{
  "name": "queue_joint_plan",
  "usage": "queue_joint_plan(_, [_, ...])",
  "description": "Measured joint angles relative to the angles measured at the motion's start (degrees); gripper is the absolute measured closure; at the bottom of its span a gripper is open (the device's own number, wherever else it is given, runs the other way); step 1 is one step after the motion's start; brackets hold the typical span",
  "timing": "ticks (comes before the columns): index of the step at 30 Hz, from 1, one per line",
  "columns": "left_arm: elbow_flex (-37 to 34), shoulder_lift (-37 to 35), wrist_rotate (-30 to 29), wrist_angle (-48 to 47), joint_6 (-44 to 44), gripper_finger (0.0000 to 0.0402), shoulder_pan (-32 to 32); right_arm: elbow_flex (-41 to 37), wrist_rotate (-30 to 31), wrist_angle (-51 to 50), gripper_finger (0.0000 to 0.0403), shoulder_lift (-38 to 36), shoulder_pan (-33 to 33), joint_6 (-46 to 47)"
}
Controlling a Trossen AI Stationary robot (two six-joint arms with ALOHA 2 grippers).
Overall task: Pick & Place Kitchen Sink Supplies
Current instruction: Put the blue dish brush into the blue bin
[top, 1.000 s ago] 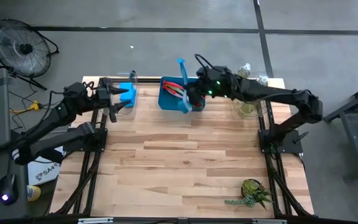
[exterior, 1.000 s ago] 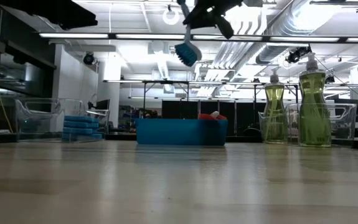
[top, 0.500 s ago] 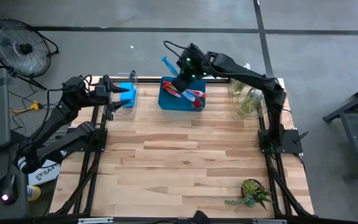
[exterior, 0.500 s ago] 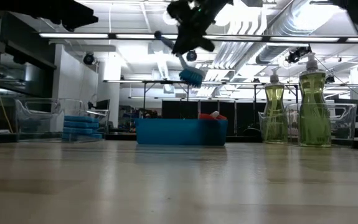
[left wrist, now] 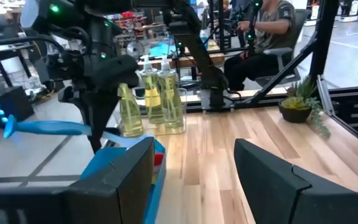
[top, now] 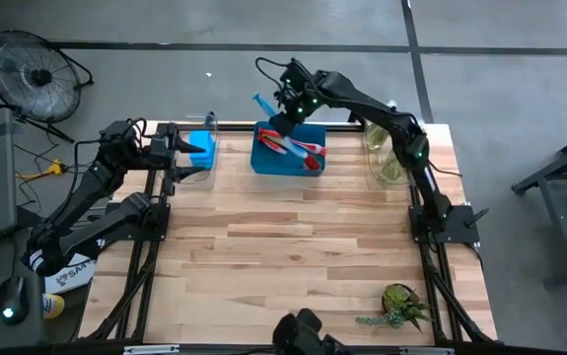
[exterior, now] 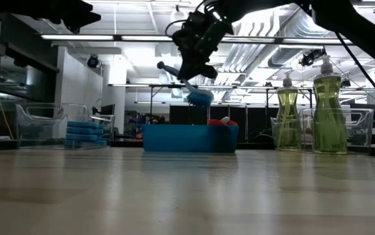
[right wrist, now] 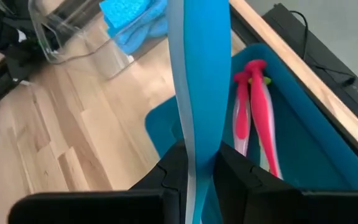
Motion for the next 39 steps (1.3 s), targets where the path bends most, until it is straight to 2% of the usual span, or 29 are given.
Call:
queue_joint_plan(7, [0.0,0.0,0.6,-1.2,-0.1,0.0186,0.0,0.0,-4.0,-0.6,0.0357,0.1,-1.9,-1.0])
queue_joint_plan(14, [0.0,0.0,1.7,-1.3,-0.9,0.0186,0.0,0.0,-6.0,-0.7,0.0357,0.1,-2.8,-9.1])
queue_joint_plan(18, [0.0,0.0,2.7,-1.3,-1.1,0.0186,0.0,0.0,-10.8,-0.7,0.0357,0.7,-2.8,-13.5])
queue_joint_plan(22, [0.0,0.0,3.7,-1.3,-1.9,0.0186,0.0,0.0,-18.5,-1.0,0.0357,2.9,-3.4,-10.7])
queue_joint_plan(31, [0.0,0.0,4.3,-1.3,-3.2,0.0186,0.0,0.0,-25.5,-2.2,0.0357,6.6,-6.8,-2.1])
queue_joint_plan(39, [0.0,0.0,4.7,-3.3,-2.9,0.0186,0.0,0.0,-37.6,-3.8,0.0355,8.7,-10.3,5.2])
